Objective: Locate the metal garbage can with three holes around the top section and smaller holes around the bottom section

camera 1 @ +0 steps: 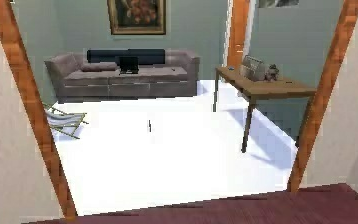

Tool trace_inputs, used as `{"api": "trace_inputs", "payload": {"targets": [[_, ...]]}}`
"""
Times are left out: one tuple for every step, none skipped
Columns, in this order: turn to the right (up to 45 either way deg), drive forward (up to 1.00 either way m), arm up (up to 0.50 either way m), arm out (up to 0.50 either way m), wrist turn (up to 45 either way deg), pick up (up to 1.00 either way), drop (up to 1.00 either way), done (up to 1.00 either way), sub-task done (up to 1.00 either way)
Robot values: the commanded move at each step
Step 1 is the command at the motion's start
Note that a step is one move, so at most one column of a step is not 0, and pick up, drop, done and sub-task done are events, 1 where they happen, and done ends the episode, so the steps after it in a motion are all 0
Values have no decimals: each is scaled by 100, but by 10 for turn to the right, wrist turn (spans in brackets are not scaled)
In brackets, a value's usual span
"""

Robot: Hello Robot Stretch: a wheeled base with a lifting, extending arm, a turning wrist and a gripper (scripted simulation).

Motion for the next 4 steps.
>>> {"api": "trace_inputs", "payload": {"targets": [[0, 100, 0, 0, 0, 0, 0, 0, 0], [0, 100, 0, 0, 0, 0, 0, 0, 0], [-60, 0, 0, 0, 0, 0, 0, 0, 0], [0, 10, 0, 0, 0, 0, 0, 0, 0]]}}
